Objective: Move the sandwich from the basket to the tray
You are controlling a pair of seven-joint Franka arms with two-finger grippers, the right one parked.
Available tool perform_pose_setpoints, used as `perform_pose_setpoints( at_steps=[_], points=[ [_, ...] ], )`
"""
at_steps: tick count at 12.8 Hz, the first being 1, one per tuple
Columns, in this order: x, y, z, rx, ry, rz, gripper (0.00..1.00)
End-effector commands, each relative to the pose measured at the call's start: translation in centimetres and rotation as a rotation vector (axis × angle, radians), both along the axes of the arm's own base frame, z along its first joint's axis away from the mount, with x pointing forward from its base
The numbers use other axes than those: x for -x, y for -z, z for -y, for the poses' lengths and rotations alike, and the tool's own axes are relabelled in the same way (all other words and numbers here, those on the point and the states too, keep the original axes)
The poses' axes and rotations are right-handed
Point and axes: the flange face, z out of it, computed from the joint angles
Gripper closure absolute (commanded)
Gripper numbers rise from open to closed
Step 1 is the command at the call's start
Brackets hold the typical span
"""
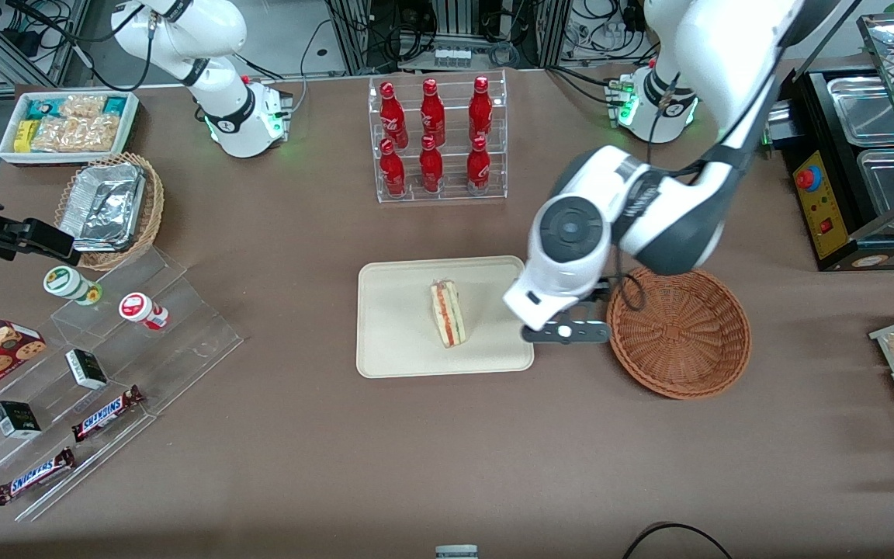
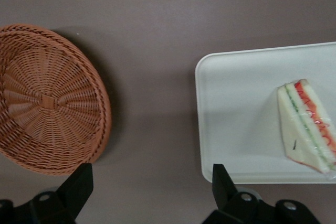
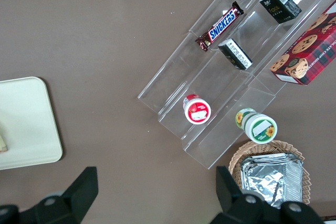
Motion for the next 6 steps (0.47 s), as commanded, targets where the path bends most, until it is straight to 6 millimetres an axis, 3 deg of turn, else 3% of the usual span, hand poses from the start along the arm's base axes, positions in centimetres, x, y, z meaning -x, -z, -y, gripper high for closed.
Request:
perform_pose_setpoints(
  at_steps=[1,5,6],
  points=[
    [0.7,-1.9,-4.1,0.034,0.054,-0.029,0.0],
    [0.5,-4.0,-8.6,0.069,0.099,-0.047,0.0],
    [0.4,-4.6,-11.1,0.083,0.109,-0.058,0.0]
  ],
)
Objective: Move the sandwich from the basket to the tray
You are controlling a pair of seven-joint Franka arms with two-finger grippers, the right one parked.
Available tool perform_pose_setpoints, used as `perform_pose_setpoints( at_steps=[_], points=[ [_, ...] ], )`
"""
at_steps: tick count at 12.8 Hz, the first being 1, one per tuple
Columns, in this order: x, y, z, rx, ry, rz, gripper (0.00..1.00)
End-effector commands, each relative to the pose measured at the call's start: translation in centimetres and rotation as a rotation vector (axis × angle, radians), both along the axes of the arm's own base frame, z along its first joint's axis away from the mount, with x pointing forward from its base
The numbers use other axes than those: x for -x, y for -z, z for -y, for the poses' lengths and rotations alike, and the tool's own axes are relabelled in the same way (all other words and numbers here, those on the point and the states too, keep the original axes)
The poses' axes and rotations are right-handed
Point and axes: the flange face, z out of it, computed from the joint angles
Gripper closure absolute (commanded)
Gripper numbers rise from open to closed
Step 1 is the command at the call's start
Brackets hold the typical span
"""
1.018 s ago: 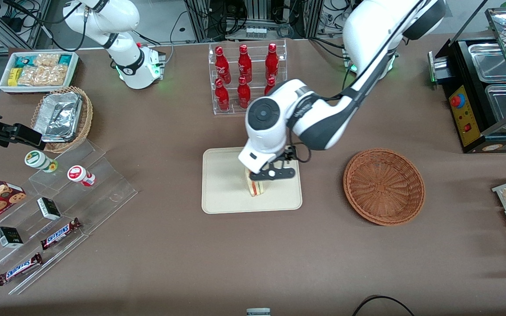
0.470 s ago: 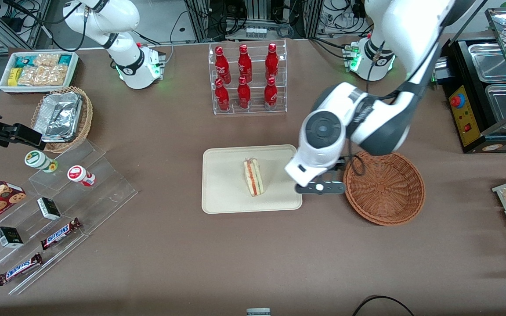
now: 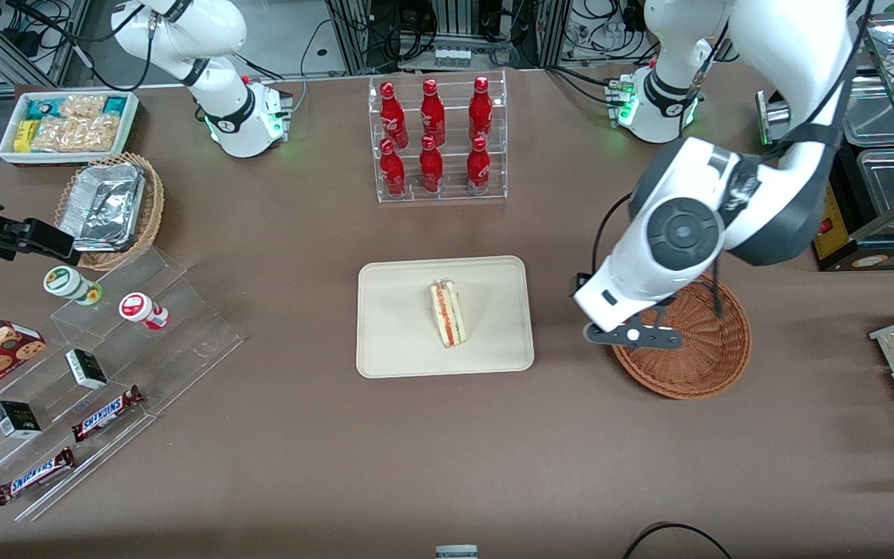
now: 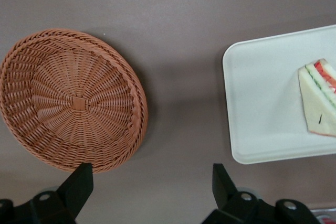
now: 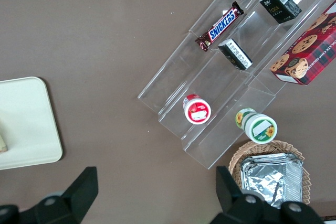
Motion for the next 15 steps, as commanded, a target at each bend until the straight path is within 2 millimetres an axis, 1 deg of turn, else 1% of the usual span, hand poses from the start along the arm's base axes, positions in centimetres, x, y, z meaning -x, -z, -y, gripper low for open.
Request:
perform_pose_setpoints(
  at_steps=[1,3,5,6,9,11,13,15],
  points=[
    [1.5,-2.3,-5.0,0.03,0.052,-0.026,0.0],
    [1.7,-3.7,-8.4,0.036,0.069,-0.049,0.0],
    [2.1,-5.7,-10.7,0.058,0.076,-0.056,0.0],
    [2.3,-6.6,-12.6,0.048,0.067,-0.06,0.0],
    [3.6,-9.8,-15.7,0.047,0.072,-0.052,0.0],
    [4.3,-11.6,-17.4,0.046,0.067,-0.041,0.0],
    [5.1,-13.3,-18.6,0.038,0.058,-0.026,0.0],
    [6.1,-14.7,-19.0,0.036,0.056,-0.021,0.0]
  ],
)
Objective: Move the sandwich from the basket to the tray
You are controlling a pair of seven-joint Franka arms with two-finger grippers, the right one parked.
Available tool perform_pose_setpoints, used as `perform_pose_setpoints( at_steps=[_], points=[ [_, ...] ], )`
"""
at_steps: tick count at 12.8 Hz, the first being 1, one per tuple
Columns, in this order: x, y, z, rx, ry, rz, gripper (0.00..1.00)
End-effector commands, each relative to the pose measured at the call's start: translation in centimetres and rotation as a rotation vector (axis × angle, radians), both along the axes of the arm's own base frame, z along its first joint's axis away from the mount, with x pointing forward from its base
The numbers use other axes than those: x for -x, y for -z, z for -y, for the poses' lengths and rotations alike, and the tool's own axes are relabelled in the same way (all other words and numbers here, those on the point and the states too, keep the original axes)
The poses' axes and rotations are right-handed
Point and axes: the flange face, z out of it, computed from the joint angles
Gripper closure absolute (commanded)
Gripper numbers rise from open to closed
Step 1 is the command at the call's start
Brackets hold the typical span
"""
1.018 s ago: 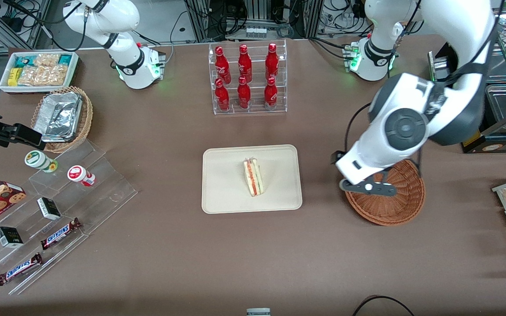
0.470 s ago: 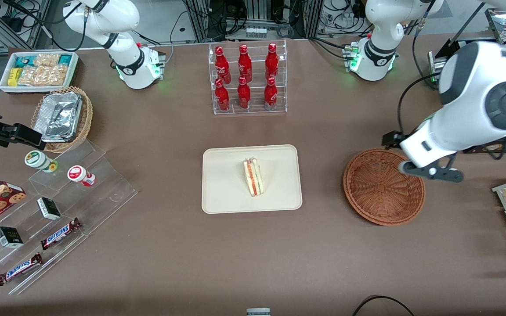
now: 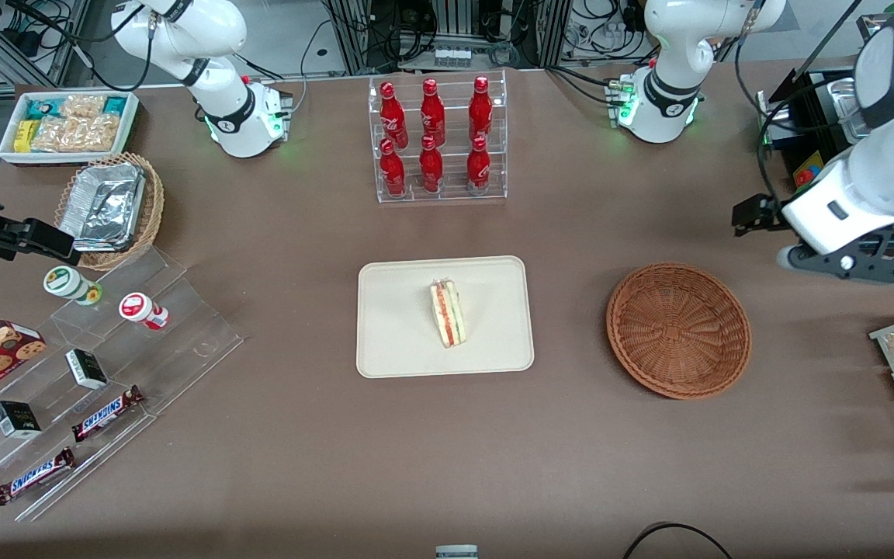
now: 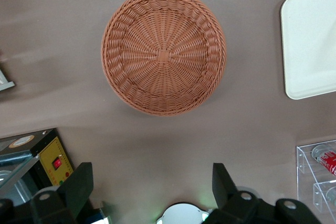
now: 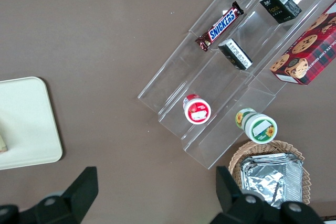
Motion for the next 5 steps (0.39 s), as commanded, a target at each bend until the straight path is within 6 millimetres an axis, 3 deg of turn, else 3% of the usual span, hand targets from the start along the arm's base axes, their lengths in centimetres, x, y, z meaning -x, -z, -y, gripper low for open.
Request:
perform_pose_setpoints(
  at_steps=[1,5],
  points=[
    [2.2,-2.1,-0.2,0.01,0.011,0.004,0.0],
    [3.3,-3.7,-1.5,0.009,-0.012,0.01,0.0]
  ],
)
